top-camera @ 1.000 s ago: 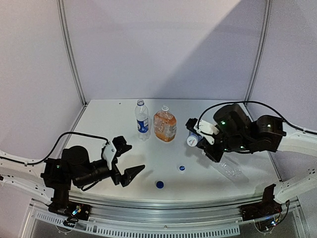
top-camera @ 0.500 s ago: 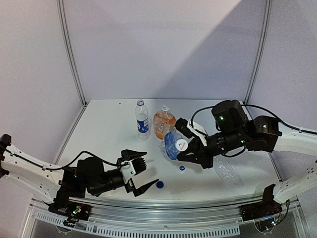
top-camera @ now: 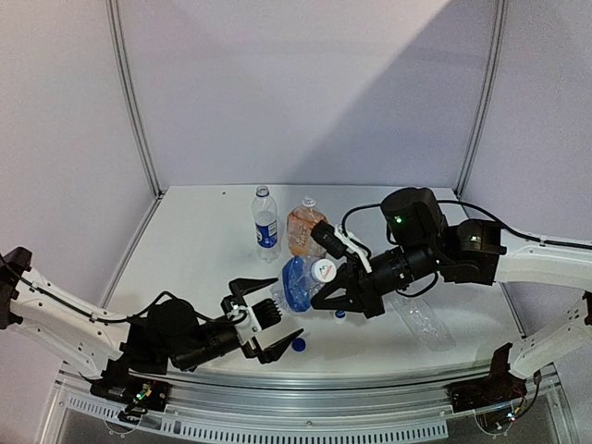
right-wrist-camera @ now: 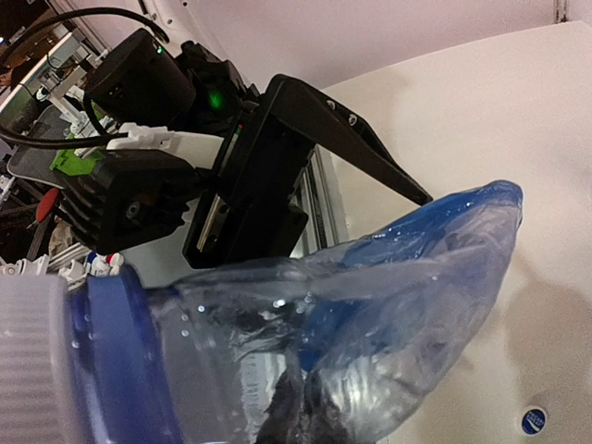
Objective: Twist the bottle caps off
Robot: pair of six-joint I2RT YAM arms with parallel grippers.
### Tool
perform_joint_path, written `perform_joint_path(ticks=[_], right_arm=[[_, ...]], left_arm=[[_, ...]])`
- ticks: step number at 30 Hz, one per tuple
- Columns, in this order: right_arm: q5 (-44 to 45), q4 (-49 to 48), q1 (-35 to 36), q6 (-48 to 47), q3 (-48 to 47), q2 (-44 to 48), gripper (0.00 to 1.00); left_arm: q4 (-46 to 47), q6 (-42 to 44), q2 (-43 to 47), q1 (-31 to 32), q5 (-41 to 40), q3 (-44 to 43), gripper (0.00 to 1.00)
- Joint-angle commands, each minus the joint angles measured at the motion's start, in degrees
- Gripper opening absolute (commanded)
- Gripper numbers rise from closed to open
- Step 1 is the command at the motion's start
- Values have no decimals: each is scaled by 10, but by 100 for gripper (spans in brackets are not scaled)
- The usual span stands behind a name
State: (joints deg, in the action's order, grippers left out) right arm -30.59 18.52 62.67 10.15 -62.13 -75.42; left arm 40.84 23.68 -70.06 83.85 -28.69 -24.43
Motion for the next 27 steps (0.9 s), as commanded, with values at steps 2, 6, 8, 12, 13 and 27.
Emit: perform_joint_path(ticks=[2,6,8,12,13,27], right_arm=[[-27,4,18,8,-2,-25,0],[-31,13,29,1,-10,-42,0],[-35,17,33,-3,-15,-50,0],[-41,21,40,-12,-21,-60,0],[-41,21,42,-14,-22,-61,0],[-54,18,50,-20,-17,-50,0]], left_arm=[[32,32,-20,10,-37,-21,99],[55,46,-29,10,-62,-23,99],[57,51,-32,10,-69,-22,99],[36,49,-29,10,-50,-22,99],[26,44,-26,10,-39,-22,99],[2,4,-16,-6,-3,-20,99]])
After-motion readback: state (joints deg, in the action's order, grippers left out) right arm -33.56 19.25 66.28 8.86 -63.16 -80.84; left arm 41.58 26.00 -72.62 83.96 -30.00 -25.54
